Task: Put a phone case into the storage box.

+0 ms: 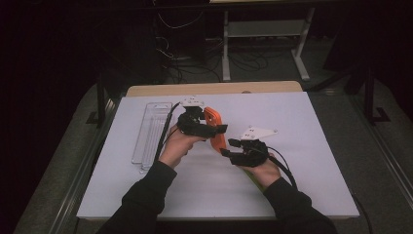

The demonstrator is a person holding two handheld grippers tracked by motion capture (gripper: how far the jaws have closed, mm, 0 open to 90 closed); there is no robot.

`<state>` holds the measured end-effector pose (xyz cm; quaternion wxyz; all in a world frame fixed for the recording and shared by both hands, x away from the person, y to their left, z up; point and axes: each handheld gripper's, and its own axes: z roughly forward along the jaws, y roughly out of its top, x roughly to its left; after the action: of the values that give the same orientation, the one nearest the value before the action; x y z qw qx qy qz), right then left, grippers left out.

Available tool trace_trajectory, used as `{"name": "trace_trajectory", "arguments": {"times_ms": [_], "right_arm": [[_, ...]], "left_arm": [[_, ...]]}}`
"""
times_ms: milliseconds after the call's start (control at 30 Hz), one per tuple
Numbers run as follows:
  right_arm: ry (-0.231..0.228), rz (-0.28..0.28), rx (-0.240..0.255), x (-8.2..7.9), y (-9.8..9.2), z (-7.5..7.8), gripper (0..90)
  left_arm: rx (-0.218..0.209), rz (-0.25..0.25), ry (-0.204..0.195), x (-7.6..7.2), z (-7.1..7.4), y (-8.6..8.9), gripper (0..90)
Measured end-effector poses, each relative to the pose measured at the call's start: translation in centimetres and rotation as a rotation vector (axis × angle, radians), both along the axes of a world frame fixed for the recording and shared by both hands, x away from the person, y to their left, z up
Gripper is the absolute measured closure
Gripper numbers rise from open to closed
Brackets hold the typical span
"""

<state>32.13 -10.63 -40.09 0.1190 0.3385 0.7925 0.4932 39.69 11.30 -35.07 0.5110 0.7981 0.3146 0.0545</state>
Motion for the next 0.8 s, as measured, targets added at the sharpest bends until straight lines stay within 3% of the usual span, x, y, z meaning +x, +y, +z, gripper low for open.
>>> {"name": "trace_trajectory", "arguments": {"times_ms": [367, 500, 600, 800], "right_arm": [[0.027, -0.031, -0.074, -1.1, -5.2, -0.9, 13.0], [0.026, -0.060, -0.069, -1.7, -7.2, -1.4, 10.3], [0.040, -0.070, -0.057, -2.0, -8.4, -1.8, 0.7], [0.047, -0.087, -0.072, -2.7, -9.4, -2.6, 0.0]], "left_arm": [[0.022, 0.038, -0.042, 1.1, 3.1, 2.1, 13.7], [0.022, 0.056, -0.059, 1.6, 4.2, 3.0, 13.7], [0.018, 0.068, -0.071, 2.0, 4.8, 3.6, 13.7], [0.024, 0.104, -0.092, 2.7, 5.9, 4.9, 13.7]]}}
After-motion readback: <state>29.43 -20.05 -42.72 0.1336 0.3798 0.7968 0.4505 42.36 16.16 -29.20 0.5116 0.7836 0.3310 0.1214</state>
